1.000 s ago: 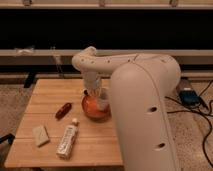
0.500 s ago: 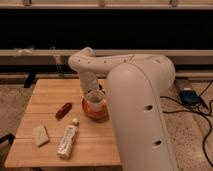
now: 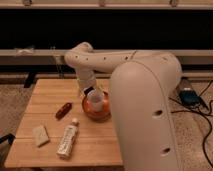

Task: Place the ceramic cup in the ceramic bowl

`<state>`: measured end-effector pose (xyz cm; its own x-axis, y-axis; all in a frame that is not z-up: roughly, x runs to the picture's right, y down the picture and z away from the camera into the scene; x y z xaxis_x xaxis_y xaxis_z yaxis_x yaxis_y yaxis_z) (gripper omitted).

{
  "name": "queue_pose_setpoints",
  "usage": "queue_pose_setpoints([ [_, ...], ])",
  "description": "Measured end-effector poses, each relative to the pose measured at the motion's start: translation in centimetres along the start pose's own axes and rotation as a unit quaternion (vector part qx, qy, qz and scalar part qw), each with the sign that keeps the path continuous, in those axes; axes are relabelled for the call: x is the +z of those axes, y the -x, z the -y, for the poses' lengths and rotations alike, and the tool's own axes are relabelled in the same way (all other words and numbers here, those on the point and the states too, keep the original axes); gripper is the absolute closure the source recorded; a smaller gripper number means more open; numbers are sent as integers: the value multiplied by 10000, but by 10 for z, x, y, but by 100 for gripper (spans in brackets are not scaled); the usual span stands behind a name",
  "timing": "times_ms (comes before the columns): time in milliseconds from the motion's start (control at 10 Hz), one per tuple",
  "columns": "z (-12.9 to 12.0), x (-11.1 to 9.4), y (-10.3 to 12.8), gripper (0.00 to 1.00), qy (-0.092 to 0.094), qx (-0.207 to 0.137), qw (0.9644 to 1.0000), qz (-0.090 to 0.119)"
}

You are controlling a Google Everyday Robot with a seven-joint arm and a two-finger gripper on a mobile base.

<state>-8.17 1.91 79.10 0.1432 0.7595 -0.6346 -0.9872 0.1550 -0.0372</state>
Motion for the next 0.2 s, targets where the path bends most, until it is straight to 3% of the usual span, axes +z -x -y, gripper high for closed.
queue_pose_setpoints([
  [200, 7, -9, 2, 20, 4, 51, 9999, 101],
])
